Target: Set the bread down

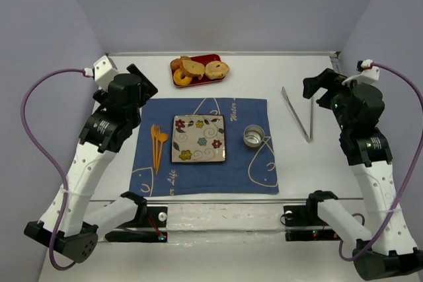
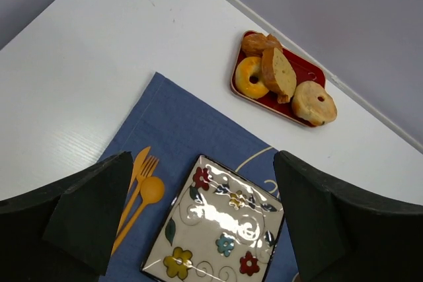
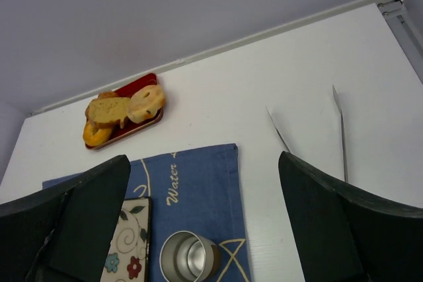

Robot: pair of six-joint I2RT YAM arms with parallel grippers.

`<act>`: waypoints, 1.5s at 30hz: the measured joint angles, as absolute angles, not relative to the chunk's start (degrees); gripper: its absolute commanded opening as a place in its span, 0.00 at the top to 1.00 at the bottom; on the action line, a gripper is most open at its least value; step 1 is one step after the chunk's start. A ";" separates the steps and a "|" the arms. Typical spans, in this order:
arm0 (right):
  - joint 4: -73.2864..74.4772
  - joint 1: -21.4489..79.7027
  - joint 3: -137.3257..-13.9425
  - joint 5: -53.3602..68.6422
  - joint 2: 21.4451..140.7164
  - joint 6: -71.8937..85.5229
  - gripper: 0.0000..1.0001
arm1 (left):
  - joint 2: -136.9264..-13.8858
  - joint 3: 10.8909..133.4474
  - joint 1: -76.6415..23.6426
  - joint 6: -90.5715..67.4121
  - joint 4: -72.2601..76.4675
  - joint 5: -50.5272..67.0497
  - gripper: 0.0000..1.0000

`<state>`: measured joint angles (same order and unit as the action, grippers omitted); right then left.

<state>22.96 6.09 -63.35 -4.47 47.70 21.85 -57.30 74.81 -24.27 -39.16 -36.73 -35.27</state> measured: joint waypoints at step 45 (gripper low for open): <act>27.86 -9.37 -60.23 7.16 89.17 -4.86 0.00 | -65.06 71.70 -23.88 -33.43 -28.49 -30.57 0.01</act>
<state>27.86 -9.37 -60.23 7.16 89.17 -4.86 -65.06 71.70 -23.88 -33.43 -28.49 -30.57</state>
